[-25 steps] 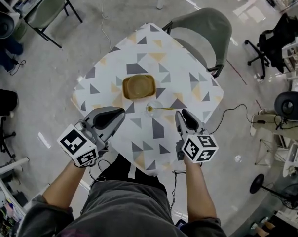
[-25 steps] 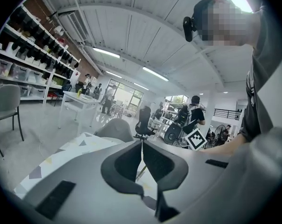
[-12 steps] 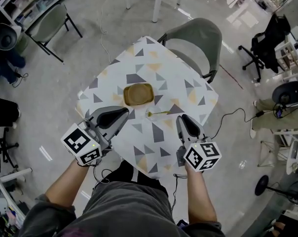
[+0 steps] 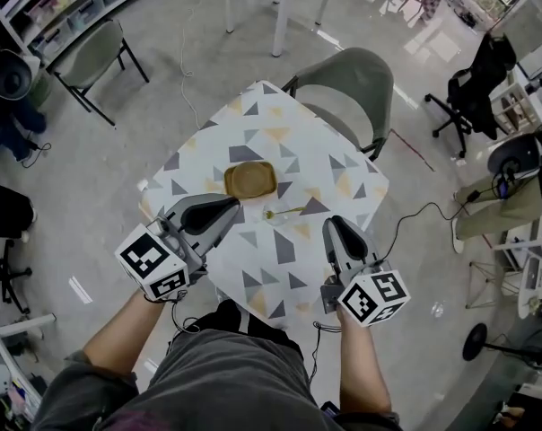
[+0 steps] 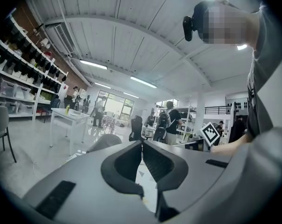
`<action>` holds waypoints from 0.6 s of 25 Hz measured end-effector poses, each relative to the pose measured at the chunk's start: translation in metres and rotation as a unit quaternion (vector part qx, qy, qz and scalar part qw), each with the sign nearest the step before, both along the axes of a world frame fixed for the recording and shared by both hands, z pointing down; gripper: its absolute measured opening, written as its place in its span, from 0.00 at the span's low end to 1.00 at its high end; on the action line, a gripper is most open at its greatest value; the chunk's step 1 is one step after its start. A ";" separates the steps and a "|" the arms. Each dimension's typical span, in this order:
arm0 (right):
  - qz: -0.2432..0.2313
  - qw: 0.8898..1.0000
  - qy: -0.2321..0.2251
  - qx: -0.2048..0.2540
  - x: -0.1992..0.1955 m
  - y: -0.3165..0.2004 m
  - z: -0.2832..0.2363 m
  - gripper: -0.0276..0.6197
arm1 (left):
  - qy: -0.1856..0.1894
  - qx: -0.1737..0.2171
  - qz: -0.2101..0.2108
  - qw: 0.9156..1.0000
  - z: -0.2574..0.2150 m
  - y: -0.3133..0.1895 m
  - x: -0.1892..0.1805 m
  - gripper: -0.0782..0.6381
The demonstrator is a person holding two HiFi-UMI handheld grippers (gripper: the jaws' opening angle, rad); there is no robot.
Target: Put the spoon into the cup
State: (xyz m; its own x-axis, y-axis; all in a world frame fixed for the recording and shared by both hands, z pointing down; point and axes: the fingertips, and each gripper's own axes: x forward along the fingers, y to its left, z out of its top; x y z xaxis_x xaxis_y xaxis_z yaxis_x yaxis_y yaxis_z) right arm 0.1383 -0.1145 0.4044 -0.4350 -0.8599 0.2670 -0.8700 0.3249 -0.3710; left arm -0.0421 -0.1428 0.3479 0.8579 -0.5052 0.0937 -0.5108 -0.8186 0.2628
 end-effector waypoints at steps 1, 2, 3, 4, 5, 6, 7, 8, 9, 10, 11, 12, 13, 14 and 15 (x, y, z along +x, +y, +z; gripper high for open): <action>-0.001 1.000 0.000 0.002 -0.001 0.002 -0.003 0.14 | 0.001 0.002 0.001 1.000 -0.002 0.002 0.000 0.15; -0.002 1.000 -0.001 0.003 -0.002 0.004 -0.004 0.14 | 0.002 0.003 0.001 1.000 -0.005 0.003 0.000 0.15; -0.003 1.000 -0.002 0.003 -0.003 0.005 -0.005 0.14 | 0.003 0.004 0.000 1.000 -0.007 0.005 -0.001 0.15; -0.003 1.000 -0.003 0.002 -0.004 0.007 -0.005 0.13 | 0.004 0.005 0.000 1.000 -0.008 0.006 -0.001 0.15; -0.003 1.000 -0.004 0.002 -0.004 0.010 -0.006 0.13 | 0.005 0.006 0.000 1.000 -0.010 0.008 -0.002 0.15; -0.003 1.000 -0.005 0.001 -0.005 0.012 -0.006 0.12 | 0.006 0.007 0.000 1.000 -0.011 0.010 -0.003 0.15; -0.003 1.000 -0.006 0.001 -0.005 0.014 -0.006 0.12 | 0.007 0.008 0.000 1.000 -0.013 0.011 -0.004 0.15; -0.003 1.000 -0.006 0.001 -0.006 0.016 -0.007 0.12 | 0.008 0.009 -0.001 1.000 -0.014 0.013 -0.005 0.15; -0.003 1.000 -0.007 0.002 -0.007 0.018 -0.007 0.11 | 0.008 0.009 -0.001 1.000 -0.014 0.014 -0.006 0.15; -0.004 1.000 -0.007 0.002 -0.008 0.020 -0.007 0.11 | 0.009 0.010 -0.002 1.000 -0.015 0.015 -0.007 0.15; -0.004 1.000 -0.008 0.002 -0.009 0.022 -0.008 0.10 | 0.009 0.010 -0.002 1.000 -0.016 0.017 -0.008 0.15; -0.005 1.000 -0.009 0.002 -0.010 0.024 -0.008 0.10 | 0.010 0.011 -0.002 1.000 -0.017 0.019 -0.008 0.15; -0.005 1.000 -0.009 0.004 -0.011 0.026 -0.010 0.10 | 0.010 0.011 -0.002 1.000 -0.018 0.020 -0.009 0.15; -0.006 1.000 -0.009 0.005 -0.012 0.028 -0.011 0.09 | 0.010 0.012 -0.003 1.000 -0.019 0.021 -0.010 0.15; -0.006 1.000 -0.009 0.007 -0.012 0.029 -0.013 0.09 | 0.011 0.012 -0.003 1.000 -0.020 0.023 -0.011 0.15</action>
